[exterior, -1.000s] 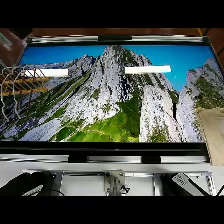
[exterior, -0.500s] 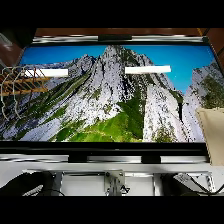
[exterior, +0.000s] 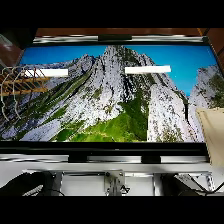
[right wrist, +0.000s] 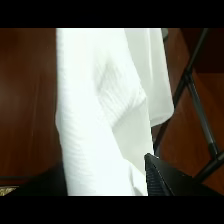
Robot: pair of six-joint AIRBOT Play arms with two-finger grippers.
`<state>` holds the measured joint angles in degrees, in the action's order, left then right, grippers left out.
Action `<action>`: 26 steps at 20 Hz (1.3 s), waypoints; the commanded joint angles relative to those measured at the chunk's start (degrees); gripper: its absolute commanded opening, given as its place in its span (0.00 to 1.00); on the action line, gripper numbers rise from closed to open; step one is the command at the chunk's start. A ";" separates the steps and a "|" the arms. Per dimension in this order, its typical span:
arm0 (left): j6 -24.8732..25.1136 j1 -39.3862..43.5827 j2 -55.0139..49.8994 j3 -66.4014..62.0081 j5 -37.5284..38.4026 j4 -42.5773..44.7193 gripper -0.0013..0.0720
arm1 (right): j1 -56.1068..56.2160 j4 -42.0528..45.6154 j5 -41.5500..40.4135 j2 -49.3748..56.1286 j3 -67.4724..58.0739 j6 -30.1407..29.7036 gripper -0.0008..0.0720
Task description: Fold the shirts.
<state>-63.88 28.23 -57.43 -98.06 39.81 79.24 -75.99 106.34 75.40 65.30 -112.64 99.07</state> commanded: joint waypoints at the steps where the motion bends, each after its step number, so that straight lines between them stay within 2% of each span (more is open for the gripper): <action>1: -0.04 -0.07 -0.24 0.02 1.57 1.60 0.78 | -0.26 -4.35 4.68 -3.19 -0.02 -2.16 0.72; 3: -0.11 -0.04 -0.68 0.15 3.41 1.60 0.78 | -0.26 -6.45 8.79 -5.40 -0.02 -2.78 0.72; 8: -3.96 -0.07 -1.29 2.89 7.63 1.84 0.78 | -0.26 -13.46 27.43 -8.24 4.48 -5.53 0.72; 12: -4.37 -0.09 -1.75 3.96 8.94 1.84 0.78 | -0.26 -20.44 27.78 -14.05 19.41 -5.75 0.72; 15: -4.37 -0.11 -2.03 3.96 8.92 1.84 0.78 | -0.26 -28.96 24.50 -20.06 35.63 -5.60 0.72; 20: -4.44 -0.11 -3.21 3.96 8.96 1.81 0.78 | 0.37 -50.56 16.44 -25.31 55.08 -6.78 0.72; 23: -7.45 -0.11 -4.50 3.96 9.14 1.84 0.78 | 10.12 -53.46 8.63 -25.22 56.59 -7.93 0.72; 26: -11.63 -0.11 -7.67 3.96 12.22 1.90 0.76 | 27.78 -56.89 -6.97 -23.76 56.57 -5.75 0.72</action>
<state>-71.72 28.16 -62.87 -94.13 49.74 81.06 -60.69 55.07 82.19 40.93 -57.71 91.94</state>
